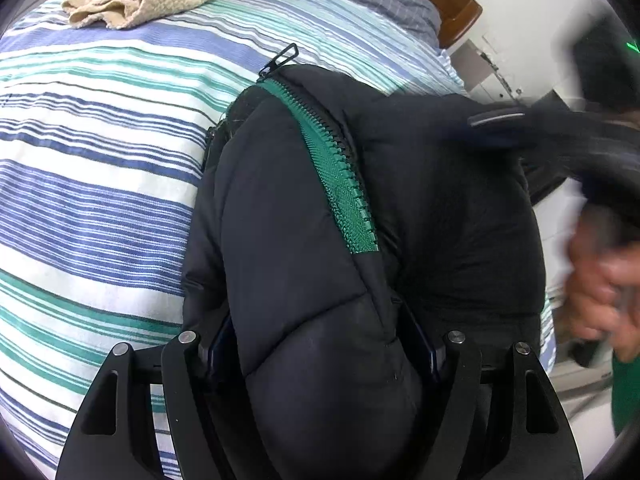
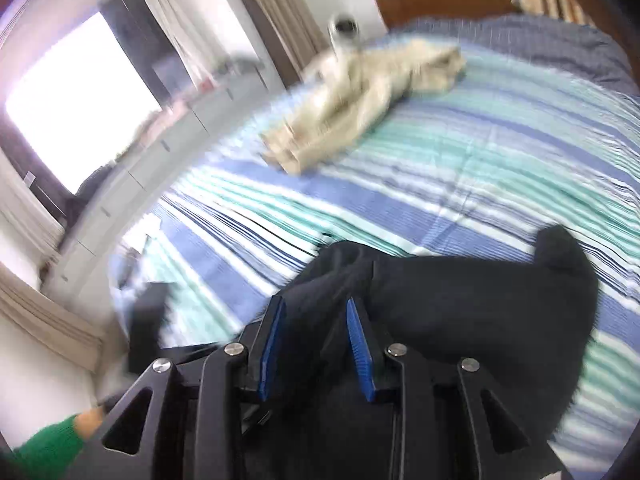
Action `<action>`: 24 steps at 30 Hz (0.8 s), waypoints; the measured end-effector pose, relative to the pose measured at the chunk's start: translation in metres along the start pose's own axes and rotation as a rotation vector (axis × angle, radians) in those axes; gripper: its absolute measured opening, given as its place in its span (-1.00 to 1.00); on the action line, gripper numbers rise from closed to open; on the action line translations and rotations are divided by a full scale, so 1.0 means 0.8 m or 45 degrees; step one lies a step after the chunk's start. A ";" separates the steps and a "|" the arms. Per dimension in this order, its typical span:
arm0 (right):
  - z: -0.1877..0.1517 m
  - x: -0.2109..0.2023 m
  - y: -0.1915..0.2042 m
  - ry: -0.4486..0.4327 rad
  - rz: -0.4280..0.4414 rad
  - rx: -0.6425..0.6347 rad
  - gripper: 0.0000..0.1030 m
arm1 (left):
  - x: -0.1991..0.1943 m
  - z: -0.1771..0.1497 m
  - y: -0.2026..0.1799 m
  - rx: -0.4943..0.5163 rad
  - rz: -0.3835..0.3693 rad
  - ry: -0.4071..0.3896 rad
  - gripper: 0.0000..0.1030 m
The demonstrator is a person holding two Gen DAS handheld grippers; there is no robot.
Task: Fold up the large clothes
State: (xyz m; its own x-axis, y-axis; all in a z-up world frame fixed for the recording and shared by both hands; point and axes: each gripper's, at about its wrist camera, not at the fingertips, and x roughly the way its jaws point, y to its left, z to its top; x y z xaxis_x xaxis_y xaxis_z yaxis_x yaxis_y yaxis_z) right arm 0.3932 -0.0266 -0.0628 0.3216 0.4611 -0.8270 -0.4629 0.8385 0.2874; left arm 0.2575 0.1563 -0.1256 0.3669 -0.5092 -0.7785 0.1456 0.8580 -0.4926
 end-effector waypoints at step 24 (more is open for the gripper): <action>-0.177 -0.103 0.078 -0.235 0.092 -0.231 -0.36 | -0.049 0.019 0.004 0.091 0.062 0.127 0.39</action>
State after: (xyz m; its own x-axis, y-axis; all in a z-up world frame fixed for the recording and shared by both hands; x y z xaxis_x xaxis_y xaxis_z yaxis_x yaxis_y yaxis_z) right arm 0.2211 -0.0536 -0.0449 0.4197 0.5766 -0.7009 -0.6254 0.7434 0.2371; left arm 0.2576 0.1803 -0.0906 0.2822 -0.4677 -0.8376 0.1963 0.8828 -0.4267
